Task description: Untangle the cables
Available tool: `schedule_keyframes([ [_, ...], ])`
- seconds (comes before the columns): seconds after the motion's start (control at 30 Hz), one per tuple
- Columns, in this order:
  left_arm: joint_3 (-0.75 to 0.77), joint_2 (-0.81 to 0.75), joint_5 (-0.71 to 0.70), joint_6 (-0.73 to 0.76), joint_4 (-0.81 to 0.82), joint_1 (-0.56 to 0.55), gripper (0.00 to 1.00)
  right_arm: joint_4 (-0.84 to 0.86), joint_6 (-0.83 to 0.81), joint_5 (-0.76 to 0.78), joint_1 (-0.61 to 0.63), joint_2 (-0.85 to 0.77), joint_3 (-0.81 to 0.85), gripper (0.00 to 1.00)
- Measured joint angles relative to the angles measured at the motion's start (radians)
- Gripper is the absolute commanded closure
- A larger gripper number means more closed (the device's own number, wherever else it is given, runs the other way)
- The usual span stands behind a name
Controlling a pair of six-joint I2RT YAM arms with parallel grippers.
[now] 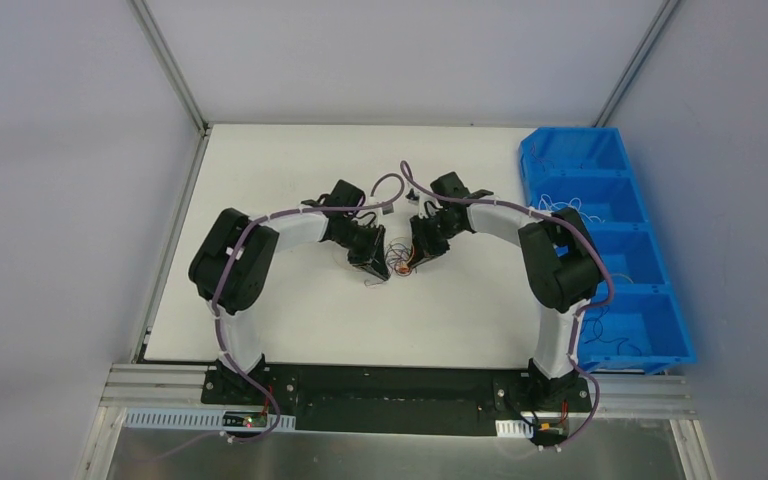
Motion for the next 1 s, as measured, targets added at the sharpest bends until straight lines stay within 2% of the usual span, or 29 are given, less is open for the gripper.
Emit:
schedule_keyframes([
  [0.13, -0.016, -0.052, -0.023, 0.054, -0.068, 0.014, 1.0, -0.026, -0.03, 0.058, -0.005, -0.003, 0.0, 1.0],
  [0.23, -0.059, -0.199, -0.028, 0.084, -0.139, 0.074, 1.0, -0.065, -0.058, 0.093, -0.024, -0.035, -0.011, 1.0],
  [0.4, -0.007, -0.512, -0.043, 0.153, -0.238, 0.345, 1.0, -0.142, -0.11, 0.169, -0.1, -0.117, -0.052, 1.0],
  [0.53, 0.162, -0.589, -0.047, 0.169, -0.277, 0.542, 1.0, -0.195, -0.149, 0.203, -0.135, -0.148, -0.082, 1.0],
  [0.57, 0.208, -0.587, -0.038, 0.169, -0.277, 0.581, 0.9, -0.211, -0.156, 0.199, -0.138, -0.152, -0.088, 1.0],
  [0.63, 0.267, -0.578, -0.007, 0.168, -0.275, 0.625, 0.54, -0.24, -0.164, 0.174, -0.141, -0.158, -0.09, 1.0],
  [0.7, 0.274, -0.576, 0.028, 0.169, -0.273, 0.607, 0.38, -0.265, -0.165, 0.126, -0.142, -0.164, -0.087, 1.0],
  [0.77, 0.233, -0.575, 0.04, 0.179, -0.278, 0.521, 0.31, -0.283, -0.155, 0.089, -0.143, -0.165, -0.075, 1.0],
  [0.87, 0.14, -0.545, 0.051, 0.211, -0.296, 0.326, 0.28, -0.296, -0.121, 0.016, -0.143, -0.165, -0.038, 1.0],
  [0.97, 0.075, -0.441, 0.061, 0.235, -0.294, 0.133, 0.29, -0.293, -0.089, -0.037, -0.138, -0.167, -0.019, 1.0],
  [1.0, 0.062, -0.407, 0.065, 0.237, -0.288, 0.098, 0.3, -0.293, -0.081, -0.047, -0.137, -0.167, -0.019, 1.0],
])
